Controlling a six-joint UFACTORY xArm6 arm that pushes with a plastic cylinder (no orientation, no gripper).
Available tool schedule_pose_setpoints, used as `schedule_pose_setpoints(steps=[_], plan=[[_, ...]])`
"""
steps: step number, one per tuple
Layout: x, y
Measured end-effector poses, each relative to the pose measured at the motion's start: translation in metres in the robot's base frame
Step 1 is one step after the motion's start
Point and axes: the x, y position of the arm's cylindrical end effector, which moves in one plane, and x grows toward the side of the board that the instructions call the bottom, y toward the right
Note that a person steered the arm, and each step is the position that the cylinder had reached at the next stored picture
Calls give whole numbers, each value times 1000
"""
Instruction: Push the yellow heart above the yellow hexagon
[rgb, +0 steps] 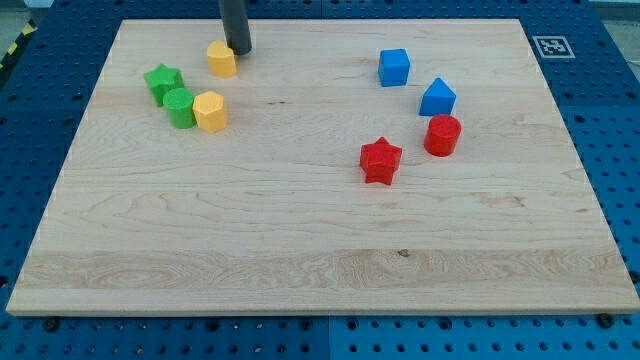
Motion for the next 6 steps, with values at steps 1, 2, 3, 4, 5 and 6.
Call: schedule_pose_setpoints(steps=[1, 2, 3, 4, 5, 6], plan=[[-8, -11], [-8, -18], [9, -26], [28, -22], [48, -21], [72, -21]])
